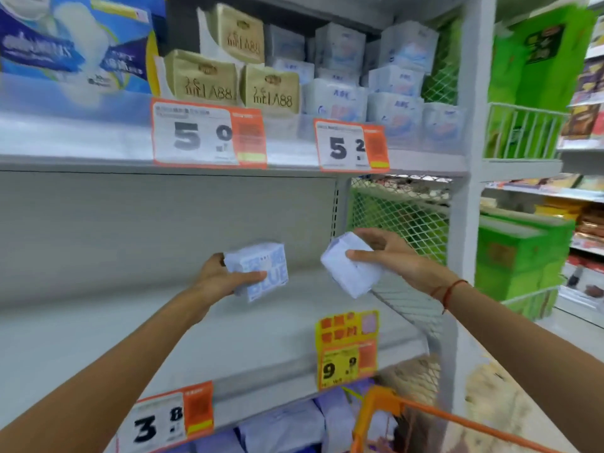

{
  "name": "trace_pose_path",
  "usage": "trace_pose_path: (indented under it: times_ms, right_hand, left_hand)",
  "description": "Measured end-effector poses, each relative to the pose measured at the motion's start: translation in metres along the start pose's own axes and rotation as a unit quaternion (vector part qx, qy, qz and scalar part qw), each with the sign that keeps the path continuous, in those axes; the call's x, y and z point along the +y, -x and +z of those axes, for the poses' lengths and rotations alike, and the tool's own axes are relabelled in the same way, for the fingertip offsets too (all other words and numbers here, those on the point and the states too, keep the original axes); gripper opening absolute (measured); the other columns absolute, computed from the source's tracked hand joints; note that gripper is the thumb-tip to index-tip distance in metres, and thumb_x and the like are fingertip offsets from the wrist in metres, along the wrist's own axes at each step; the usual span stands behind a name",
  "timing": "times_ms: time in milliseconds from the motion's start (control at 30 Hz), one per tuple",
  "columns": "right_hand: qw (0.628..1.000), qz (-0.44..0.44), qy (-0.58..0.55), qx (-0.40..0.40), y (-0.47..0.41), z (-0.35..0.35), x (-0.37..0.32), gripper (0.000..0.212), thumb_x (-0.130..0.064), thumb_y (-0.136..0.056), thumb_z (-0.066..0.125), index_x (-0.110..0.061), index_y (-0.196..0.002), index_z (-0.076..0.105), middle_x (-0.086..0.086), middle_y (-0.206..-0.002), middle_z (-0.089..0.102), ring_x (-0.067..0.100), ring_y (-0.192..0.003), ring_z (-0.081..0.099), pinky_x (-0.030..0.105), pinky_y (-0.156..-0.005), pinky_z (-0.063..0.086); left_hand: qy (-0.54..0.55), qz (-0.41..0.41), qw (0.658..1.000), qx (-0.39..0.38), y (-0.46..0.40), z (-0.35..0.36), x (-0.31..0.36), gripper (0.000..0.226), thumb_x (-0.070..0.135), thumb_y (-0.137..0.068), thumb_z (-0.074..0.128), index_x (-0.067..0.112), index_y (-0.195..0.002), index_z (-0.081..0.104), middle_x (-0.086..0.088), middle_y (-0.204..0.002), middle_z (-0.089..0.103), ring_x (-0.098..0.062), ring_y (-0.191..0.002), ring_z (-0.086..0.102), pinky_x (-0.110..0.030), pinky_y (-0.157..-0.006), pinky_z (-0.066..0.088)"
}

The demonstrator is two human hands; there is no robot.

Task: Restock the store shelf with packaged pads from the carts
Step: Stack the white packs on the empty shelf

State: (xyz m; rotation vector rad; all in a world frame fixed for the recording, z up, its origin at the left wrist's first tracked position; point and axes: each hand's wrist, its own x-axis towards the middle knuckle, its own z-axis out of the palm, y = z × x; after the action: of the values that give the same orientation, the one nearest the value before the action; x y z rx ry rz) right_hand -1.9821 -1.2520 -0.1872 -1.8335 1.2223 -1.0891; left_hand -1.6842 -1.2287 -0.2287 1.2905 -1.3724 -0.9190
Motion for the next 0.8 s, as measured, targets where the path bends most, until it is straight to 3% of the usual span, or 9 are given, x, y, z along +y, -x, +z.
trace_pose_path:
  times_ms: [100, 267, 333, 400, 467, 533, 667, 733, 800]
  right_hand:
    - [0.988, -0.09, 0.122, 0.043, -0.049, 0.012, 0.01, 0.052, -0.016, -0.072, 0.081, -0.011, -0.118, 0.059, 0.0, -0.114, 0.059, 0.014, -0.103, 0.056, 0.021, -0.084, 0.047]
    - [0.885, -0.257, 0.388, 0.0, -0.083, 0.05, 0.062, 0.055, -0.034, -0.058, 0.083, -0.016, -0.105, 0.06, 0.003, -0.11, 0.061, 0.026, -0.1, 0.058, 0.031, -0.082, 0.04]
    - [0.888, -0.222, 0.389, -0.104, -0.082, 0.062, 0.083, 0.064, -0.033, -0.06, 0.085, -0.014, -0.114, 0.056, 0.001, -0.121, 0.054, 0.015, -0.111, 0.049, 0.027, -0.093, 0.036]
    - [0.936, -0.157, 0.278, -0.144, -0.085, 0.057, 0.08, 0.054, -0.02, -0.069, 0.083, -0.009, -0.117, 0.059, 0.005, -0.126, 0.055, -0.002, -0.107, 0.05, 0.013, -0.095, 0.036]
    - [0.981, -0.087, 0.125, -0.12, -0.092, 0.04, 0.063, 0.032, -0.004, -0.081, 0.07, -0.006, -0.113, 0.064, 0.009, -0.122, 0.062, -0.012, -0.091, 0.057, 0.0, -0.08, 0.039]
    - [0.989, -0.022, 0.1, -0.11, -0.099, 0.025, 0.052, 0.037, -0.007, -0.087, 0.063, -0.015, -0.122, 0.061, 0.0, -0.127, 0.059, -0.008, -0.1, 0.057, -0.002, -0.076, 0.039]
    - [0.931, 0.151, 0.174, -0.284, -0.107, 0.021, 0.061, 0.063, -0.031, -0.091, 0.059, -0.027, -0.147, 0.029, -0.007, -0.147, 0.04, 0.014, -0.133, 0.04, 0.032, -0.108, 0.037]
    - [0.929, 0.161, 0.113, -0.313, -0.108, 0.019, 0.066, 0.057, -0.028, -0.092, 0.06, -0.028, -0.143, 0.037, -0.009, -0.138, 0.052, 0.013, -0.126, 0.05, 0.039, -0.105, 0.044]
    - [0.934, 0.132, 0.073, -0.325, -0.105, 0.018, 0.067, 0.048, -0.019, -0.091, 0.061, -0.031, -0.135, 0.046, -0.012, -0.132, 0.057, 0.01, -0.121, 0.055, 0.04, -0.103, 0.047]
  left_hand:
    - [-0.048, -0.009, 0.998, -0.043, -0.032, 0.005, -0.017, 0.024, 0.011, -0.075, 0.079, 0.027, -0.084, 0.062, 0.018, -0.062, 0.069, -0.008, -0.074, 0.065, -0.022, -0.069, 0.054]
    - [-0.082, -0.03, 0.992, -0.092, -0.069, 0.019, -0.039, 0.031, 0.002, -0.077, 0.075, 0.022, -0.095, 0.06, 0.005, -0.089, 0.064, -0.009, -0.081, 0.06, -0.015, -0.063, 0.052]
    - [-0.085, -0.04, 0.99, -0.105, -0.079, 0.024, -0.048, 0.033, 0.003, -0.079, 0.073, 0.022, -0.102, 0.058, 0.005, -0.092, 0.063, -0.007, -0.081, 0.059, -0.011, -0.057, 0.051]
    - [-0.079, -0.056, 0.99, -0.099, -0.086, 0.025, -0.055, 0.04, 0.005, -0.078, 0.075, 0.026, -0.104, 0.054, 0.007, -0.095, 0.061, -0.003, -0.079, 0.058, -0.014, -0.057, 0.052]
    - [-0.1, -0.059, 0.99, -0.08, -0.095, 0.021, -0.058, 0.088, 0.01, -0.065, 0.086, 0.022, -0.137, 0.037, 0.002, -0.122, 0.055, -0.01, -0.095, 0.058, -0.022, -0.068, 0.053]
    - [-0.142, -0.042, 0.986, -0.071, -0.101, 0.015, -0.059, 0.123, 0.016, -0.05, 0.087, 0.027, -0.15, 0.015, -0.002, -0.146, 0.034, -0.018, -0.12, 0.049, -0.026, -0.086, 0.046]
    - [-0.174, 0.011, 0.98, -0.094, -0.097, 0.014, -0.055, 0.073, 0.008, -0.072, 0.081, 0.028, -0.133, 0.045, 0.007, -0.126, 0.047, -0.005, -0.1, 0.05, -0.003, -0.069, 0.042]
    - [-0.178, 0.029, 0.98, -0.088, -0.097, 0.016, -0.057, 0.059, 0.004, -0.079, 0.074, 0.015, -0.131, 0.05, 0.016, -0.106, 0.049, 0.0, -0.09, 0.051, -0.001, -0.062, 0.045]
    - [-0.195, 0.031, 0.977, -0.083, -0.102, 0.018, -0.06, 0.059, 0.005, -0.081, 0.072, 0.012, -0.135, 0.048, 0.009, -0.115, 0.05, -0.009, -0.104, 0.052, -0.007, -0.071, 0.047]
